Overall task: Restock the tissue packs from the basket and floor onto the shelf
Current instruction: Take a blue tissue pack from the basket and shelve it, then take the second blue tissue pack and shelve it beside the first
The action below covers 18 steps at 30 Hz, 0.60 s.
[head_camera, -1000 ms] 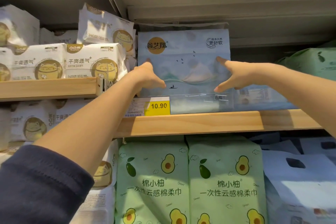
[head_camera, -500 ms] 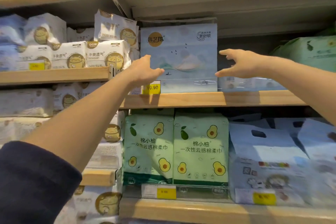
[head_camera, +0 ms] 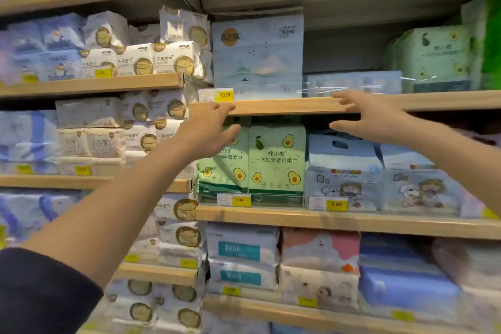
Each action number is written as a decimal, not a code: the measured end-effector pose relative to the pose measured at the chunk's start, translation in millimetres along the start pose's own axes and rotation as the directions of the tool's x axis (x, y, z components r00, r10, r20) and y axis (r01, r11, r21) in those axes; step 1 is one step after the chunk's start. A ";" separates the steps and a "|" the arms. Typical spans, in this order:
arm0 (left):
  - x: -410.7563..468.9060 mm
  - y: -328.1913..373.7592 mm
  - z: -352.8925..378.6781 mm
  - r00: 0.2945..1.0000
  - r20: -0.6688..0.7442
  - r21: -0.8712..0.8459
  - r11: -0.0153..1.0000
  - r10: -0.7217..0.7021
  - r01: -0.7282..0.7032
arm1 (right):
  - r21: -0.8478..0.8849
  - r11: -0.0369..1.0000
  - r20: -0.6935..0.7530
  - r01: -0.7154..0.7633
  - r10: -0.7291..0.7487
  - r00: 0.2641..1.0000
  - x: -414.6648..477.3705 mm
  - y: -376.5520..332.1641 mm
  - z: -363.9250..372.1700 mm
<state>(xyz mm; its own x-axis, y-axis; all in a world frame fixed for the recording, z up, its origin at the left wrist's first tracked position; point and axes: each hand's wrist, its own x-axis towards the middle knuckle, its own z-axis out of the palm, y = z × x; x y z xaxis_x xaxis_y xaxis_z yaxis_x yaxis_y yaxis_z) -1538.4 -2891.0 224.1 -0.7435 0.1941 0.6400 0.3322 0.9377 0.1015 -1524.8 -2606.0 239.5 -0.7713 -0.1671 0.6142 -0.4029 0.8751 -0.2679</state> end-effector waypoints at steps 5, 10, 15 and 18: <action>-76.2 11.6 13.9 0.995 0.084 -0.071 0.996 0.063 -0.057 | -0.002 0.999 0.047 -0.042 0.042 0.998 -93.1 -1.4 21.7; -155.8 17.8 39.7 0.967 0.226 -0.153 0.985 0.119 -0.086 | 0.000 0.993 0.141 -0.119 0.118 0.983 -187.0 -7.0 45.5; -233.3 27.7 65.4 0.924 0.366 -0.221 0.975 0.109 -0.028 | 0.033 0.979 0.208 -0.199 0.188 0.960 -279.8 -12.4 63.2; -279.0 37.3 81.0 0.904 0.402 -0.214 0.975 0.148 -0.065 | 0.007 0.970 0.249 -0.244 0.234 0.940 -331.8 -13.0 70.3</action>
<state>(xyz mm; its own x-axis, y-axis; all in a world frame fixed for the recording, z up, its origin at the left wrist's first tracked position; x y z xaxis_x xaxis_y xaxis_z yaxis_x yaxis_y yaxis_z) -1365.6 -2886.9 -12.3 -0.8557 0.4302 0.2874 0.4961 0.8399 0.2199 -1298.3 -2593.9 -13.0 -0.9418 -0.0650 0.3297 -0.2065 0.8861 -0.4150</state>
